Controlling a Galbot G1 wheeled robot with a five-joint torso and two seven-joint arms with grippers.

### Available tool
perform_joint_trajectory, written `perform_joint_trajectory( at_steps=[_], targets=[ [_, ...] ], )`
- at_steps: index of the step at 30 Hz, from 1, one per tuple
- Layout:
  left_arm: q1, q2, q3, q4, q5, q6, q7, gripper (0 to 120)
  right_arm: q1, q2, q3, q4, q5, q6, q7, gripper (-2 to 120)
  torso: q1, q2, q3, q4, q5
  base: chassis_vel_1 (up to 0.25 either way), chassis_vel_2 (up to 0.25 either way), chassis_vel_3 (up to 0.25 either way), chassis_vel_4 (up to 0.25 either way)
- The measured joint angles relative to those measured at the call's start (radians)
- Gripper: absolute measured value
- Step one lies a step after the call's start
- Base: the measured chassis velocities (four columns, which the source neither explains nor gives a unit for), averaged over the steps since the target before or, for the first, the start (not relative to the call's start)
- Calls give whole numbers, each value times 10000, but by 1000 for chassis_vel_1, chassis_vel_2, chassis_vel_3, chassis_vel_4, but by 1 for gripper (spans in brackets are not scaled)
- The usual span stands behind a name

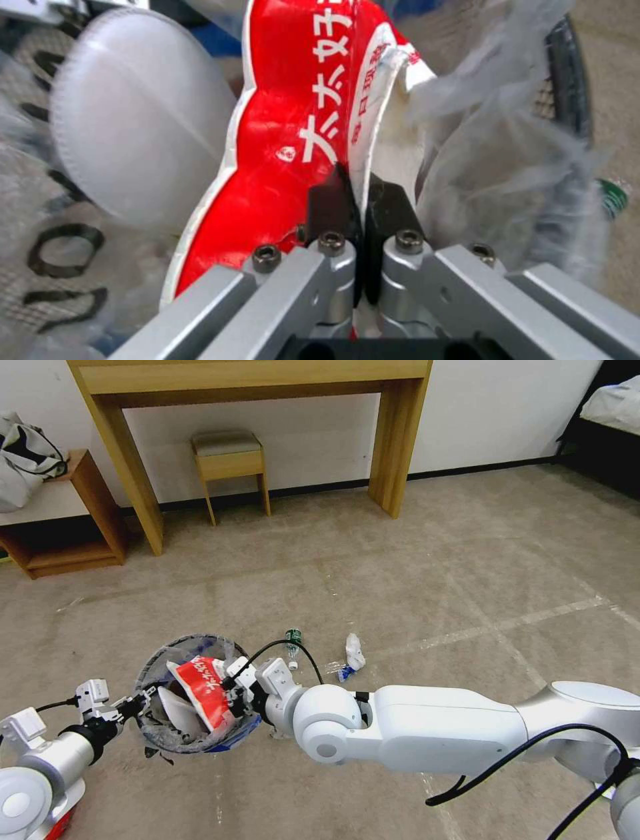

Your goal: Pick up the trash bin and place the garbage on the floor into it.

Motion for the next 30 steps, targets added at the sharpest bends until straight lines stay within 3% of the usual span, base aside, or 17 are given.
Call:
perform_joint_trajectory(
  at_steps=[11,21,26,30],
  targets=[
    [-21,-8,-5,38,13,-2,-5,1,5,131,-2,-108,45,-90,255,4,0,0,0,1,0,0,0,0,0],
    [-108,-41,54,98,20,-8,9,1,48,256,44,18,177,-138,326,37,0,0,0,1,1,0,0,0,0],
    [-157,-104,121,146,83,-12,50,1,109,487,97,91,239,-74,285,61,0,0,0,1,0,0,0,0,0],
    [-166,-106,123,159,85,-13,56,1,159,569,133,189,308,-62,265,70,0,0,0,1,0,0,0,0,0]
  ],
)
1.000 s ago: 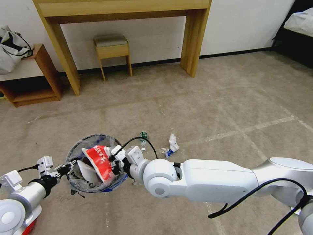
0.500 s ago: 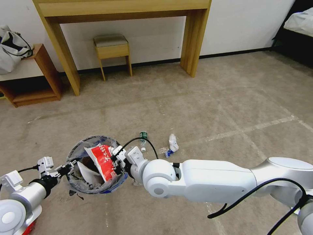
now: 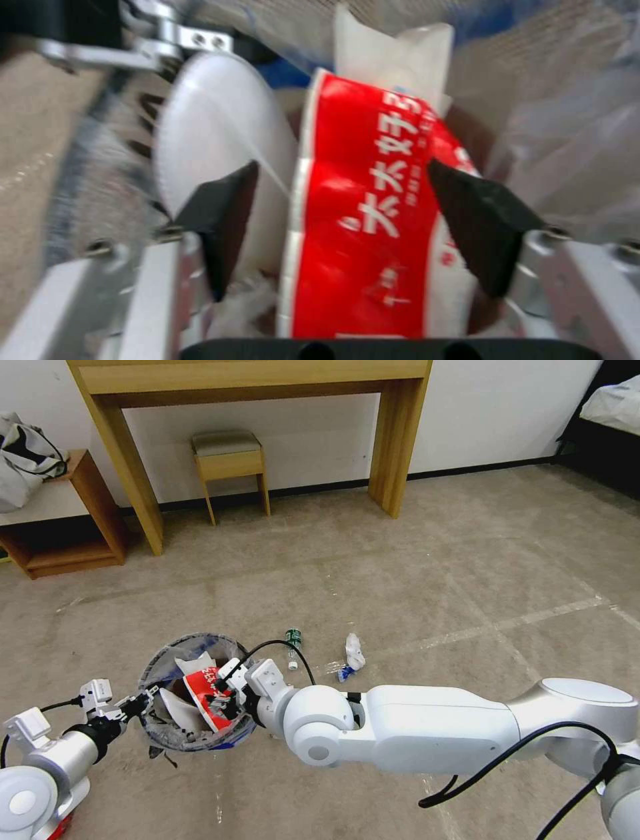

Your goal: Pick up the trash bin and place the garbage on the floor into it.

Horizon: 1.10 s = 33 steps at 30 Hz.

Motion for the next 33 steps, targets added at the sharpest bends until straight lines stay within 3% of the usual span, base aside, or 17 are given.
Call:
perform_joint_trajectory(
  at_steps=[1,3,9,28,33],
  targets=[
    [0,0,0,0,0,0,0,1,0,0,0,0,0,0,0,70,0,0,0,0,0,0,0,0,0],
    [-5,-16,0,35,19,-4,7,1,36,113,43,114,41,15,-8,85,0,0,0,0,0,0,0,0,0],
    [-4,-26,0,108,63,-4,34,1,59,146,164,331,57,37,-14,99,0,0,0,0,0,0,0,0,0],
    [71,-29,-88,234,116,-3,35,1,28,-214,924,1314,319,-19,191,100,0,1,0,0,0,0,0,0,0],
    [156,-30,-226,183,118,-2,35,1,2,-814,1459,1798,369,-33,215,100,-1,0,0,1,0,0,0,0,0]
  ],
)
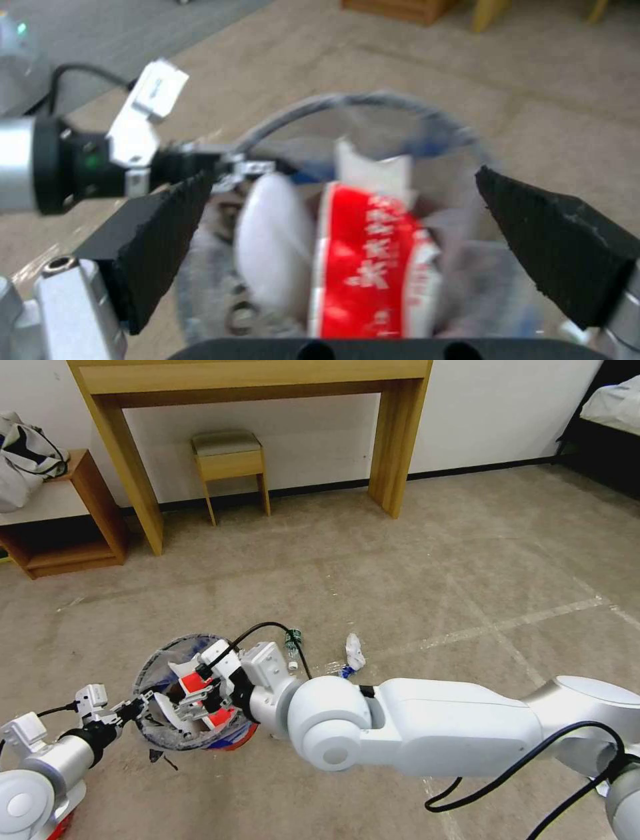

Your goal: Pick up the trash bin and place the garbage on the floor into it.

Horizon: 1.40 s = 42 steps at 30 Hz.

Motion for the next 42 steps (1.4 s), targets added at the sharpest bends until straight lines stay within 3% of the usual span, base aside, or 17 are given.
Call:
perform_joint_trajectory(
  at_steps=[3,8,17,28,30,35,37,38,39,41,42],
  targets=[
    [22,0,-30,-18,0,2,0,1,-57,-233,212,145,4,2,-23,100,0,1,0,-1,0,0,0,0,0],
    [162,93,-244,14,-4,2,-39,1,-657,-1284,1494,507,-501,362,-586,100,0,0,0,-1,2,0,0,0,0],
    [266,57,-305,16,18,5,-66,1,-1478,-1988,3085,705,-714,755,-1156,100,0,0,-1,-2,2,0,0,0,0],
    [346,65,-390,-64,27,5,-91,1,-2257,-2393,3735,934,-787,1017,-1332,100,0,0,0,0,0,0,0,0,0],
    [397,37,-453,-178,28,5,-94,1,-3229,-2742,4648,871,-1168,1571,-1849,100,0,0,0,-1,2,0,0,0,0],
    [503,-20,-519,-338,37,4,-94,1,-4045,-2937,5615,845,-1392,2248,-2252,100,0,0,-1,-2,1,0,0,0,0],
    [544,-69,-581,-450,63,5,-97,1,-4669,-3044,6499,638,-1921,2983,-2921,100,0,1,-1,-1,1,0,0,0,0],
    [562,-122,-624,-542,96,4,-97,1,-5124,-3120,7051,408,-2506,3761,-3520,100,0,0,-1,-2,2,0,0,0,0],
    [562,-122,-624,-542,96,4,-97,1,-5124,-3120,7051,408,-2506,3761,-3520,100,0,0,-1,-2,2,0,0,0,0],
    [614,-237,-685,-644,143,4,-97,1,-5725,-3131,7648,90,-3167,4888,-4086,100,0,0,-1,-1,0,0,0,0,0],
    [614,-237,-685,-644,143,4,-97,1,-5725,-3131,7648,90,-3167,4888,-4086,100,0,0,-1,-1,0,0,0,0,0]
  ],
)
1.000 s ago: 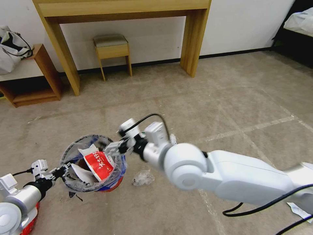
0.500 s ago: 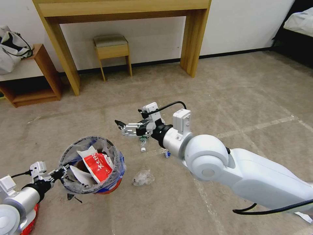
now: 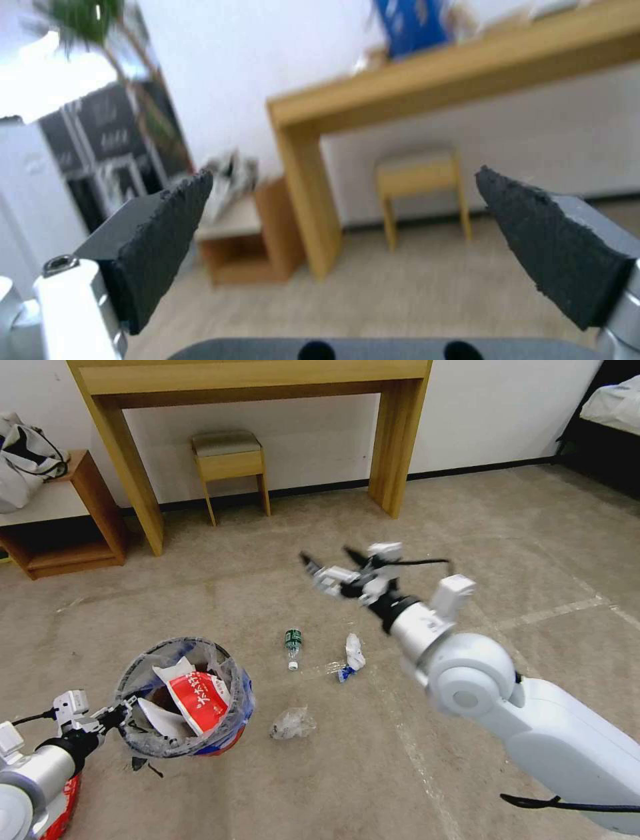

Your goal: Pick up the trash bin and place the garbage on the floor into it.

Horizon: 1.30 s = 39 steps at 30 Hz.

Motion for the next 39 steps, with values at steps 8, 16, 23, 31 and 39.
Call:
perform_joint_trajectory(
  at_steps=[8,16,23,31,39],
  targets=[
    [107,-168,-165,-147,210,-1,23,1,-1915,445,1531,-773,-1684,1494,-662,100,1,0,0,1,1,0,0,0,0],
    [157,-452,-242,-286,541,-1,122,1,-4271,1601,4836,-1522,-4628,2203,-1174,100,-1,1,-1,-1,0,0,0,0,0],
    [88,-568,-226,-291,548,-1,124,1,-5545,2226,5942,-1870,-5675,2724,-1243,100,0,2,0,0,1,0,0,0,0],
    [29,-567,-223,-308,507,-2,129,1,-6170,2606,6390,-1983,-6160,3030,-1562,100,0,2,0,0,-1,0,0,0,0],
    [56,-524,-379,-247,473,-2,134,1,-6194,2743,6284,-2033,-6389,3053,-1602,100,0,2,1,0,-1,0,0,0,0]
  ],
)
